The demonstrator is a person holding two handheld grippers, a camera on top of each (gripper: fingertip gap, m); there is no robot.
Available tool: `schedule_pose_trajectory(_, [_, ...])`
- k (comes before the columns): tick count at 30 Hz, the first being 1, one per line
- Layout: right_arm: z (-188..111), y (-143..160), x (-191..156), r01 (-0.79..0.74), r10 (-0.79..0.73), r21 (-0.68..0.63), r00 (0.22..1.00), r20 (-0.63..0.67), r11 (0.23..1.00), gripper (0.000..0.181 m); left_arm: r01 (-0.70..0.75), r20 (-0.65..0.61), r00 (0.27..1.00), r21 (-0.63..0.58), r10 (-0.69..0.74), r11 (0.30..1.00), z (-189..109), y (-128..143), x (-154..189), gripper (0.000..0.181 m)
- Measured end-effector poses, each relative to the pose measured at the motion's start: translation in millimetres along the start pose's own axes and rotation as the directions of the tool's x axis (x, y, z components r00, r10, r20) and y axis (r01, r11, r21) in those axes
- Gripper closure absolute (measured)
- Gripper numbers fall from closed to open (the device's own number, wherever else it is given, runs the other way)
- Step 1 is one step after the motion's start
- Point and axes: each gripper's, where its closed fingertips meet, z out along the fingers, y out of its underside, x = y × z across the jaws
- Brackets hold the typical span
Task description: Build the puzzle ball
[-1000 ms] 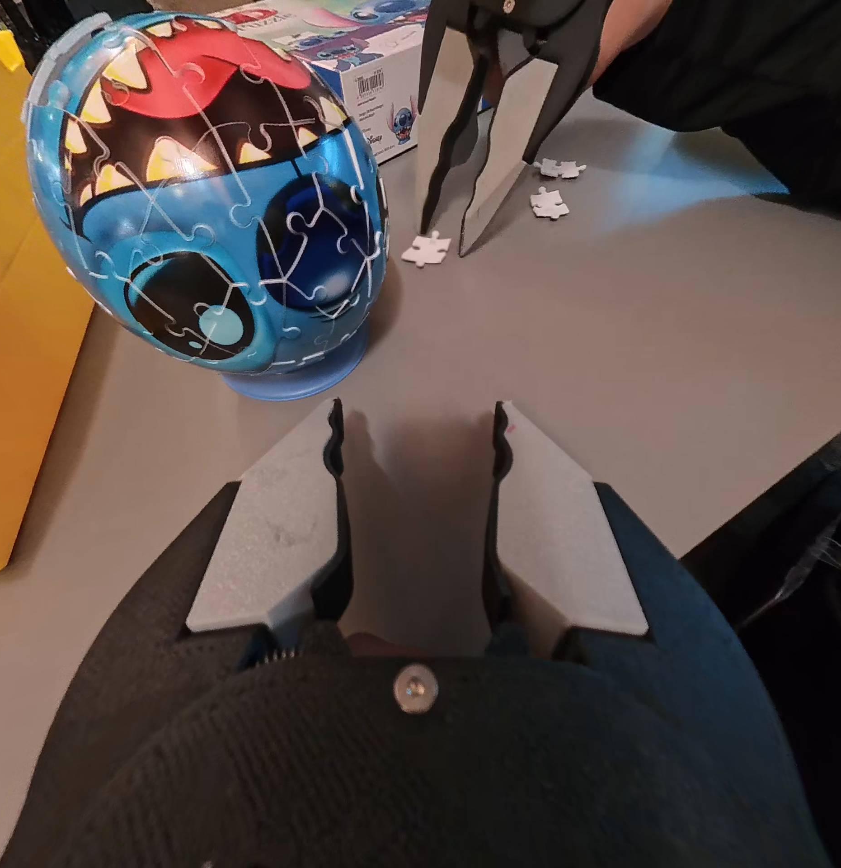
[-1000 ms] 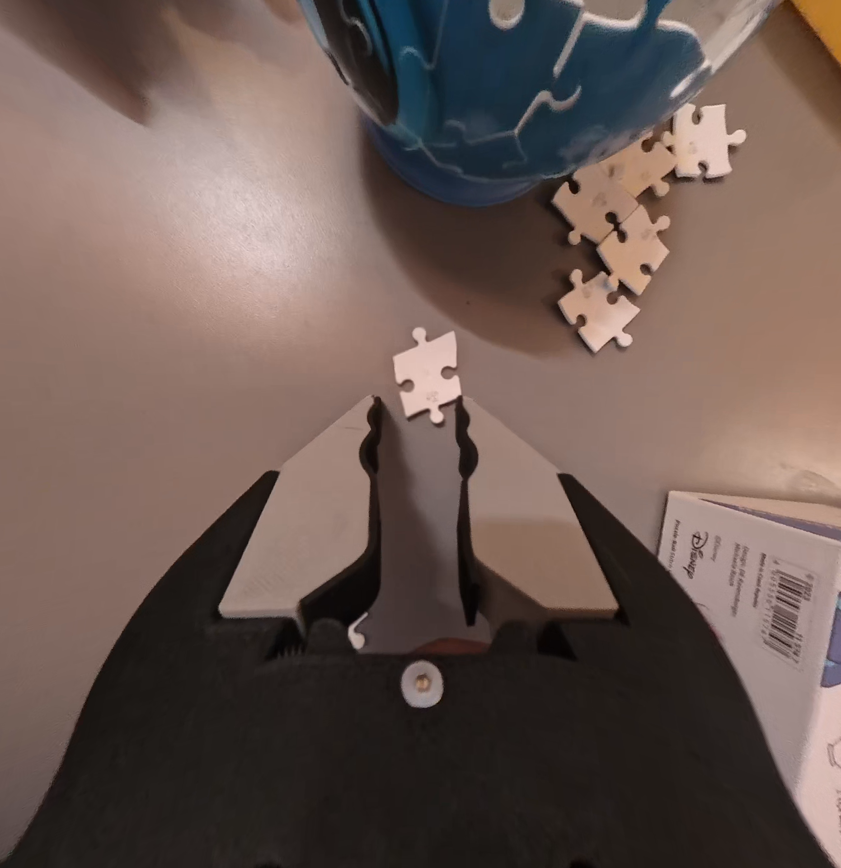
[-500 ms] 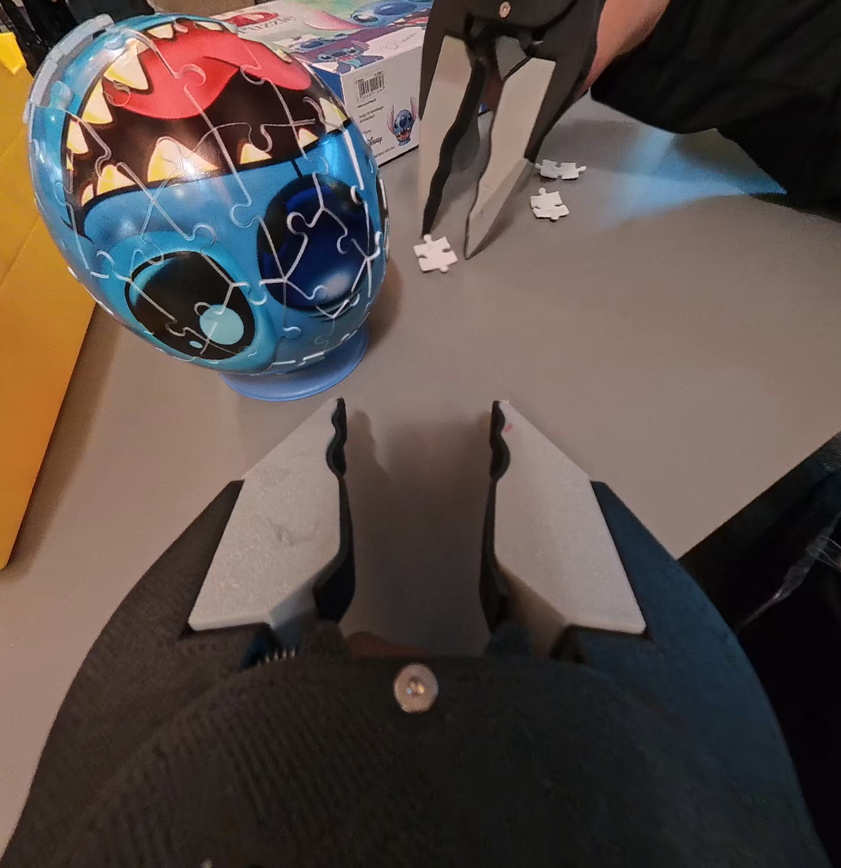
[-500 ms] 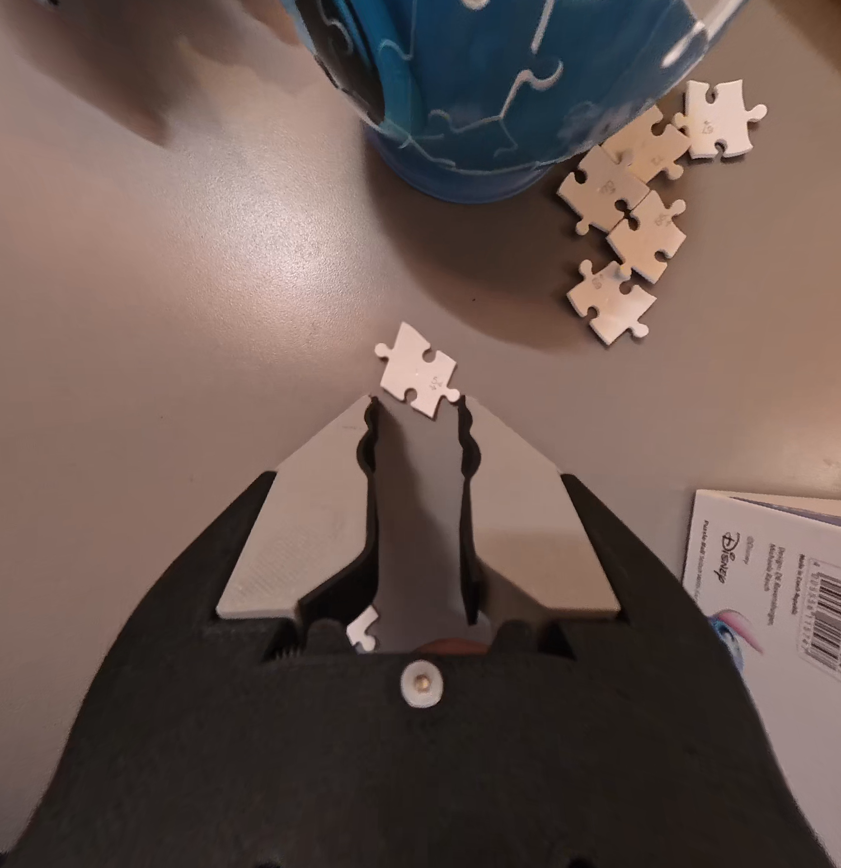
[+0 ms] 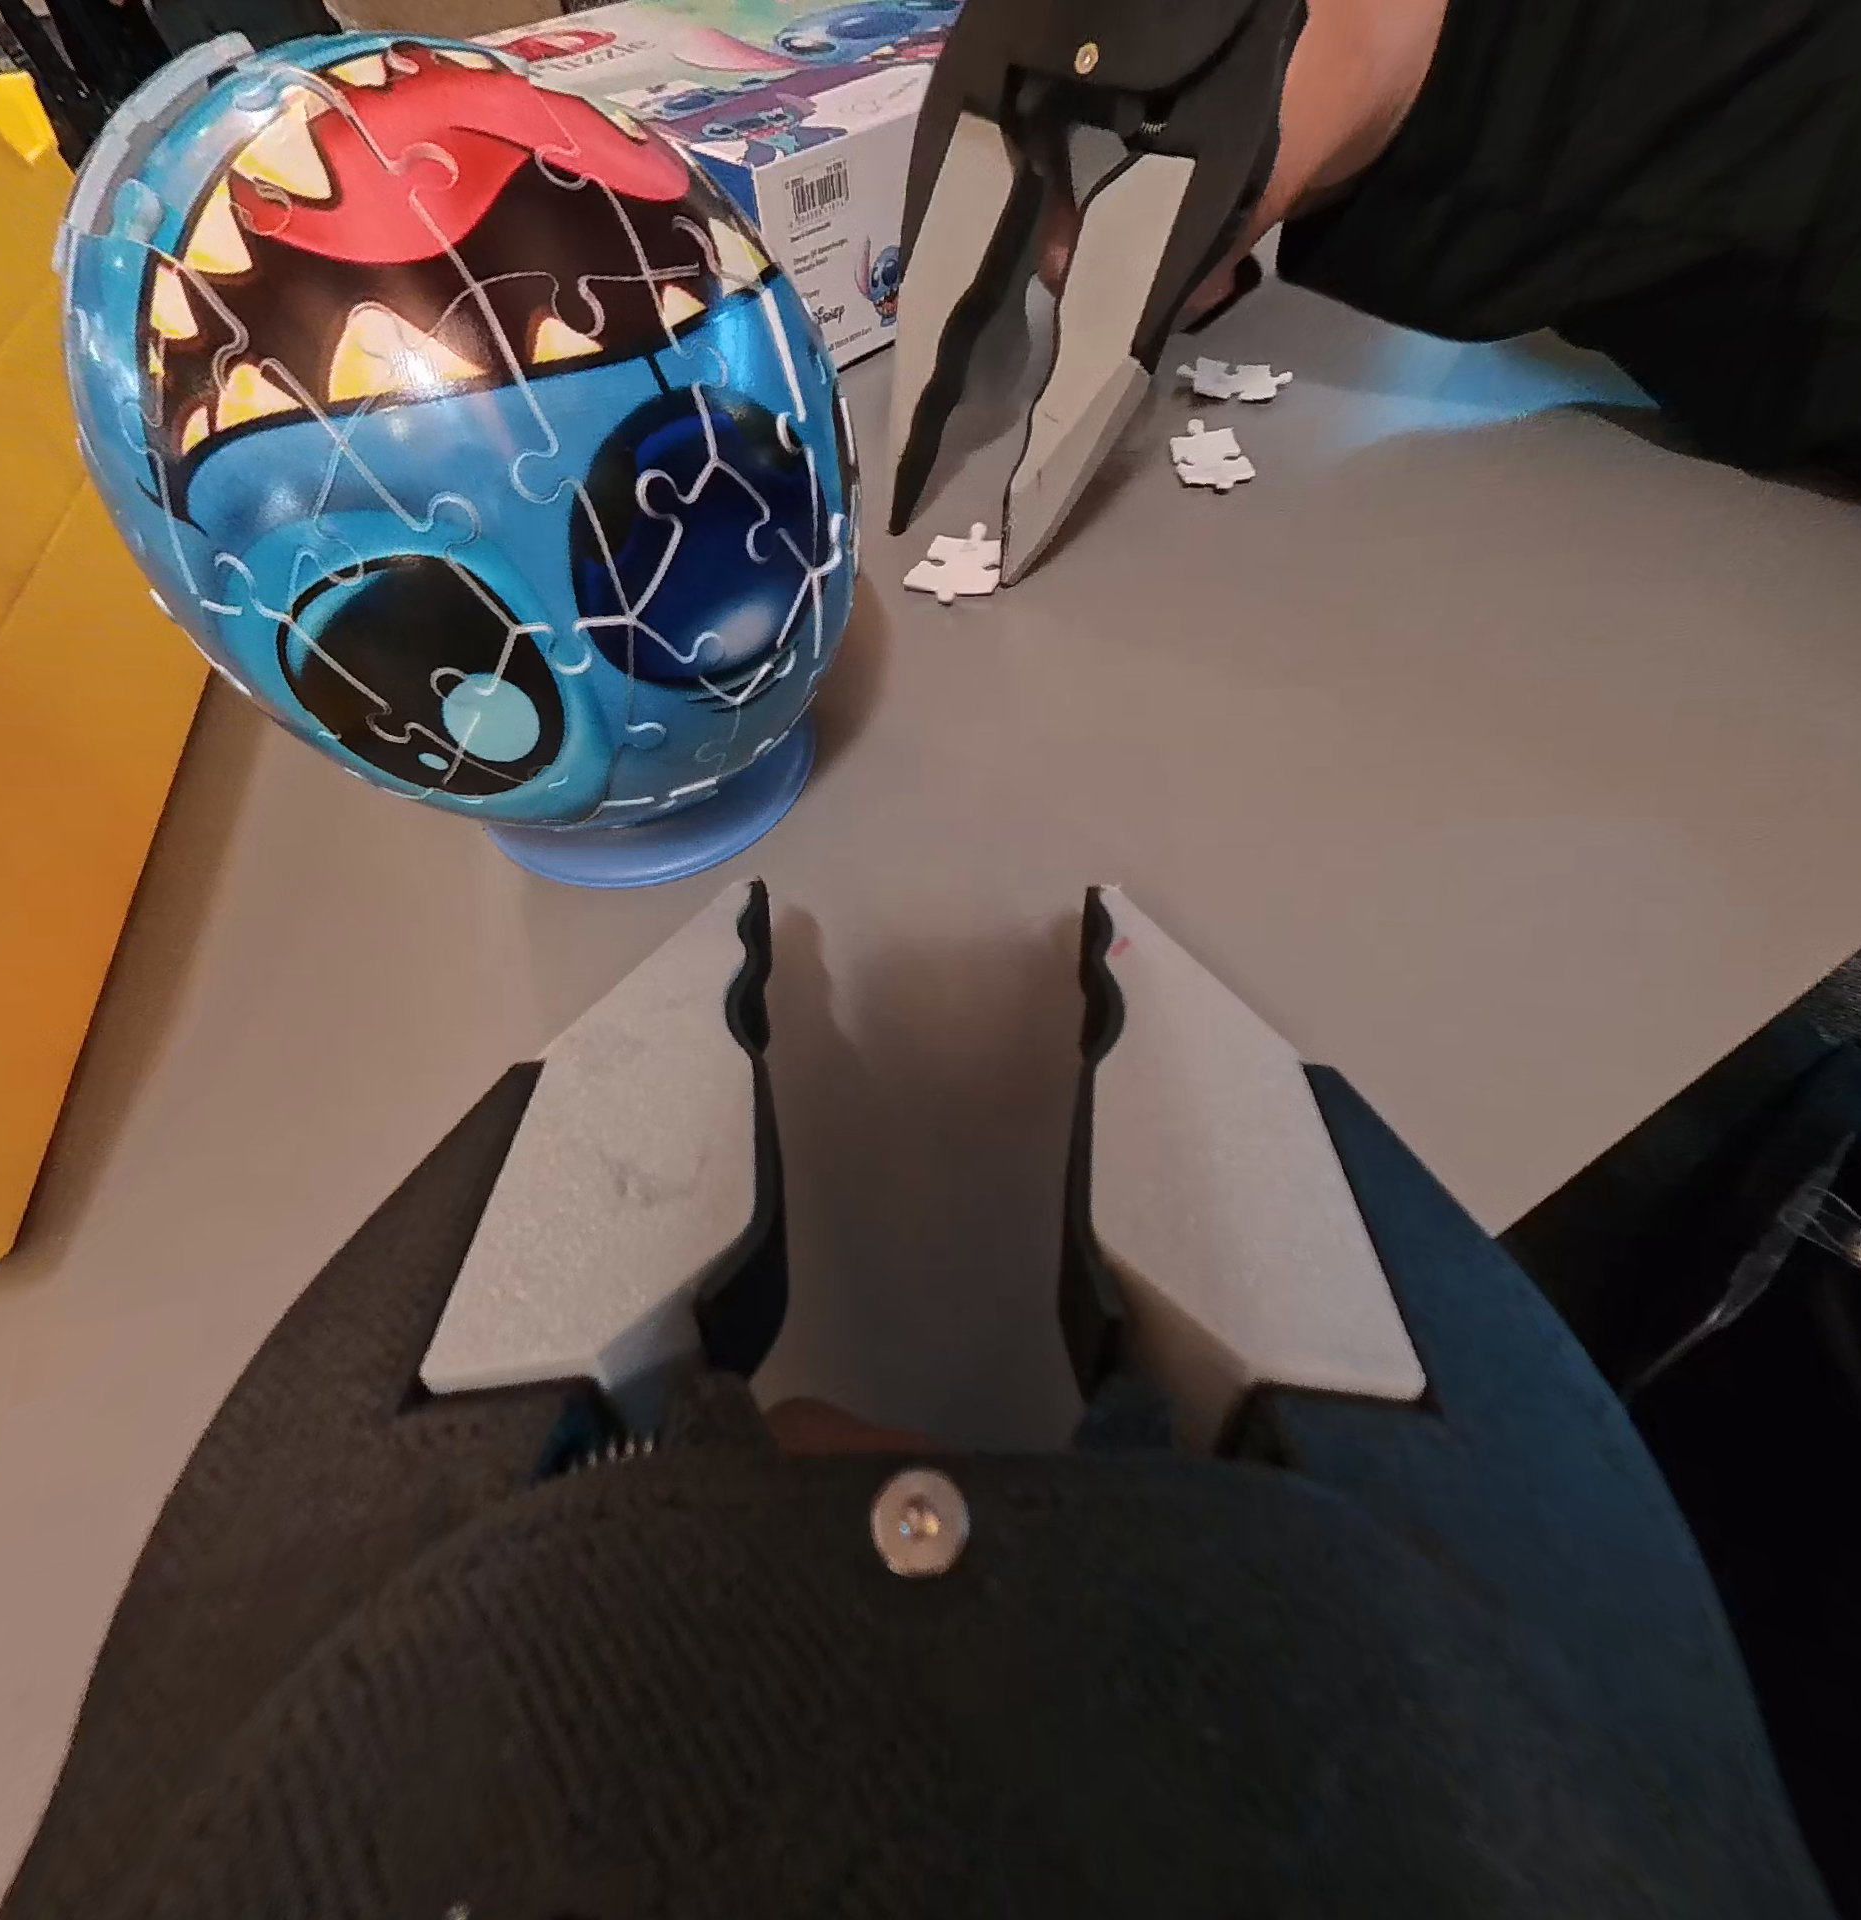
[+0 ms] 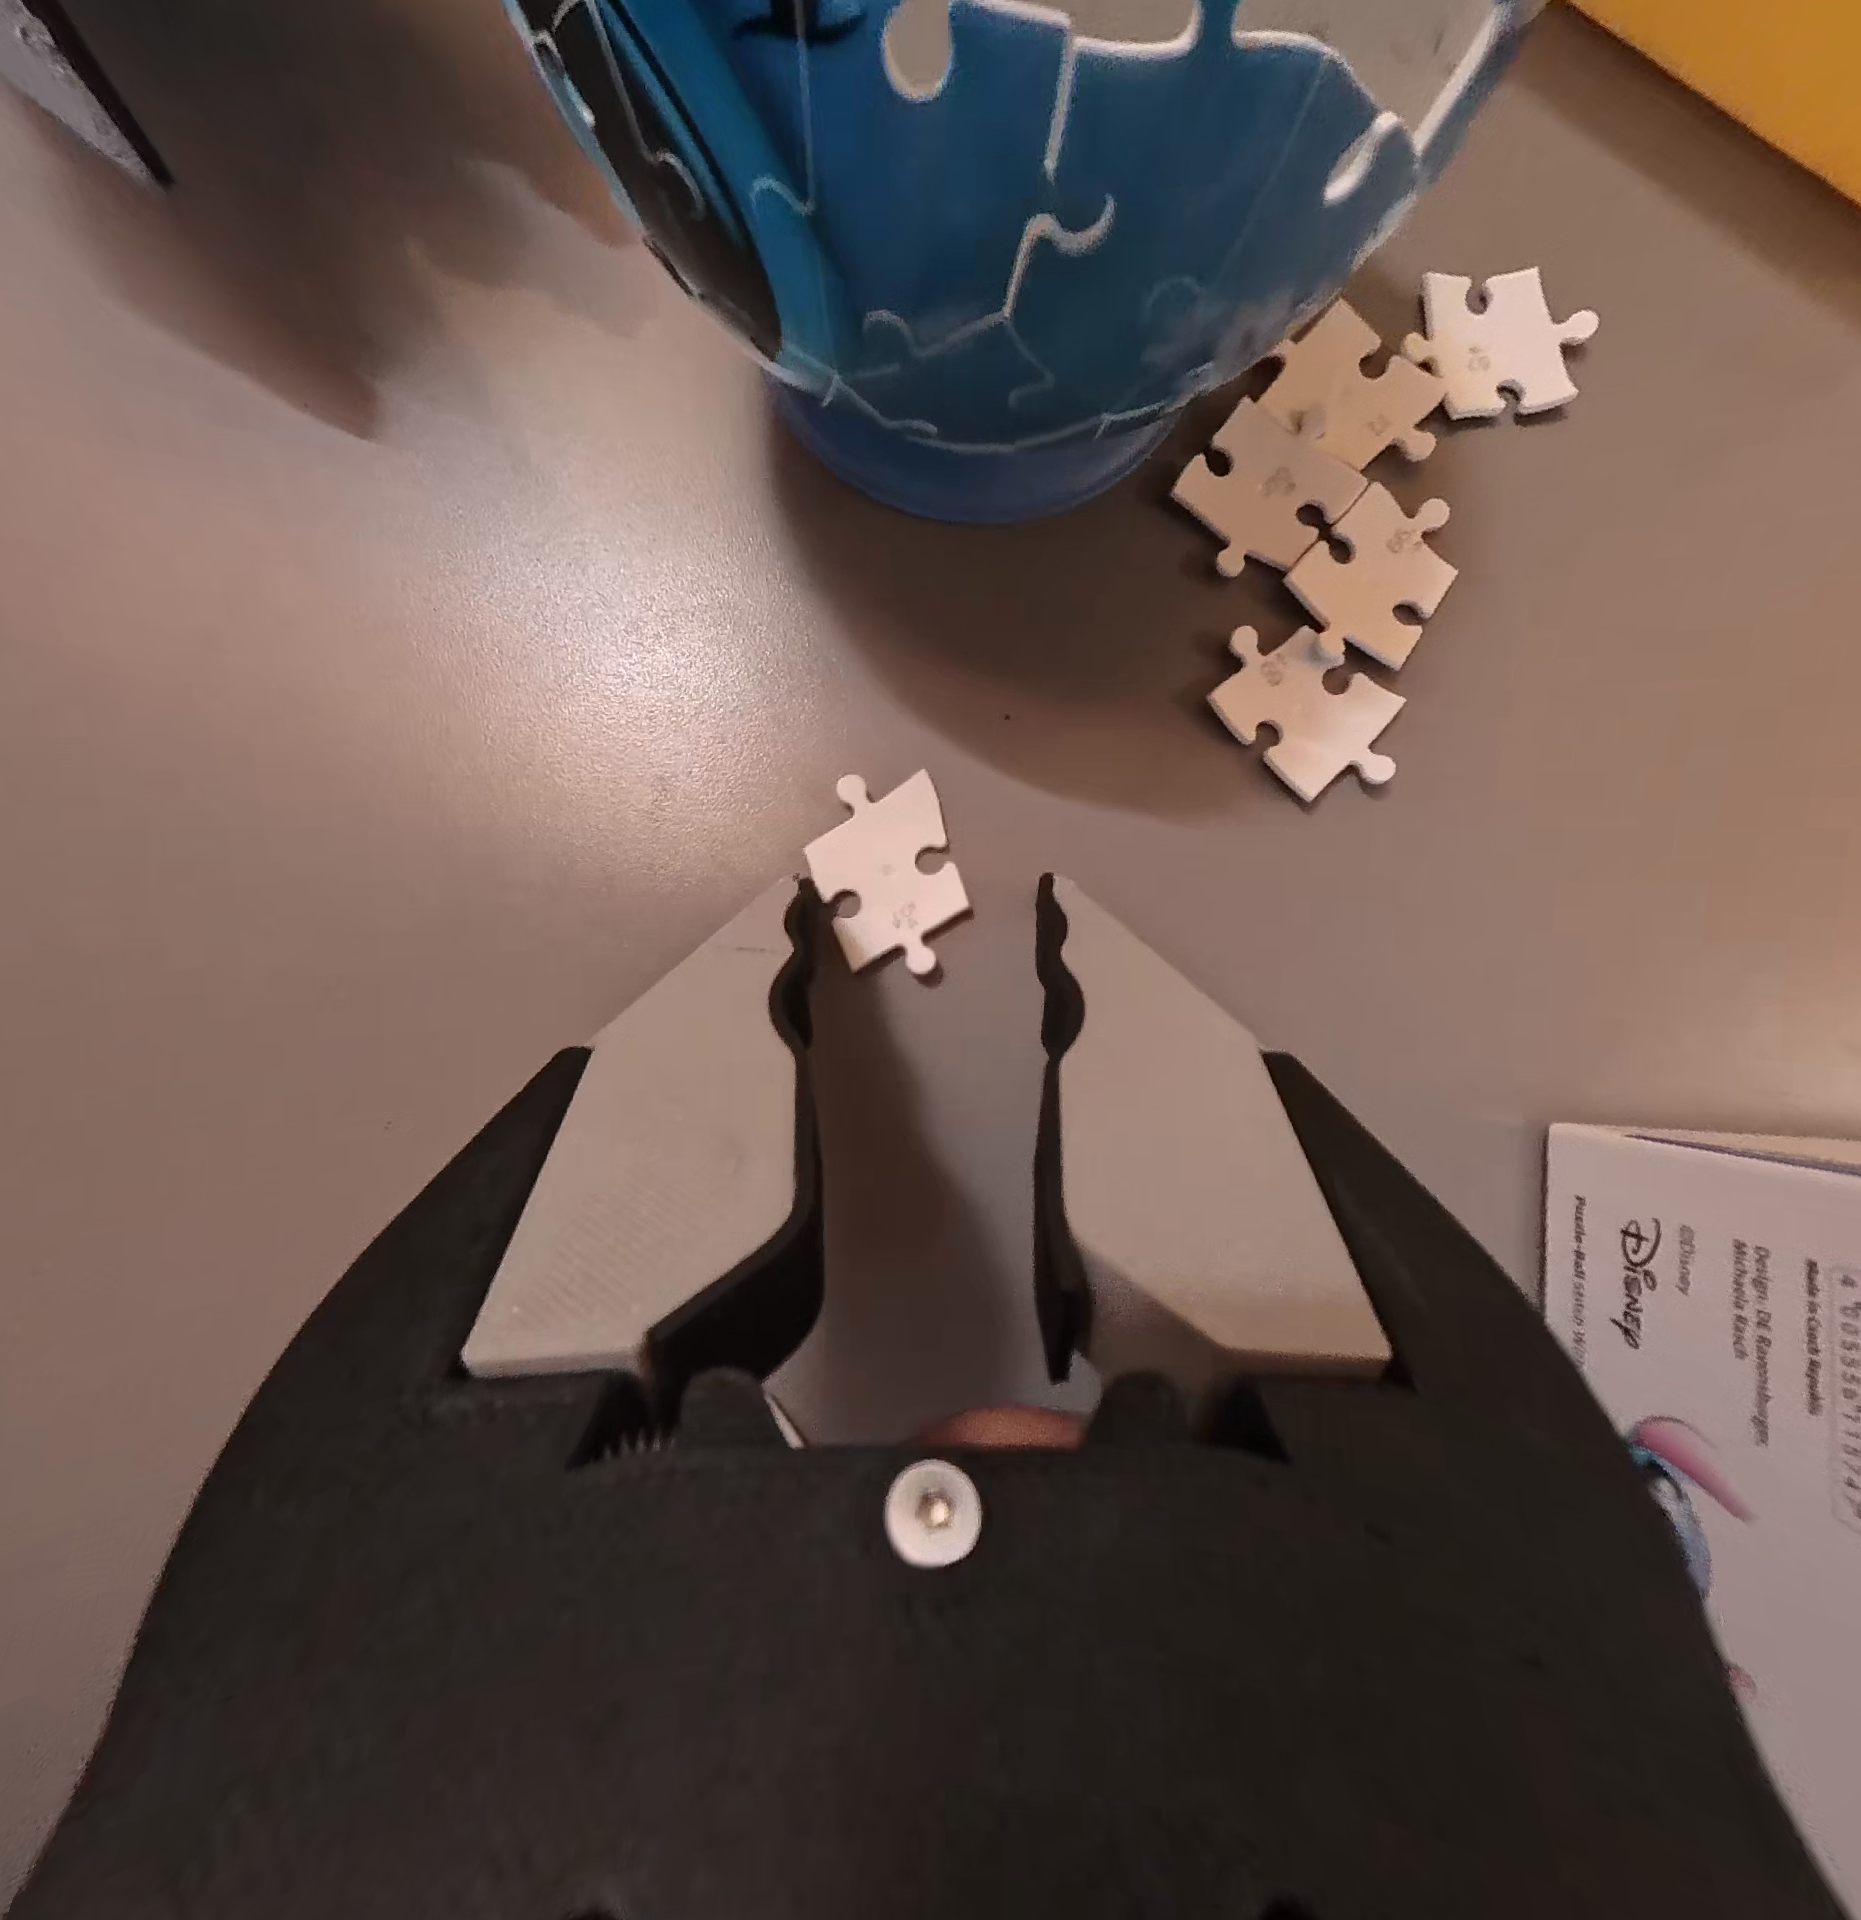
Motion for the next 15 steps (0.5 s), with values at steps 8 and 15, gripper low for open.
schedule_pose_trajectory(8, [-1.3, 1.6, -2.4, 0.030, -0.030, -0.010, 1.000, 0.004, 1.000, 0.159, -0.001, 0.002, 1.000, 0.000, 0.001, 1.000, 0.0, 0.0, -0.1, 0.123])
schedule_pose_trajectory(15, [-10.6, -21.1, -12.6, 0.131, -0.130, 0.066, 0.991, -0.014, 0.989, 0.181, -0.012, 0.069, 0.998, 0.035, 0.009, 0.999, -1.7, -6.9, 0.3, 0.124])
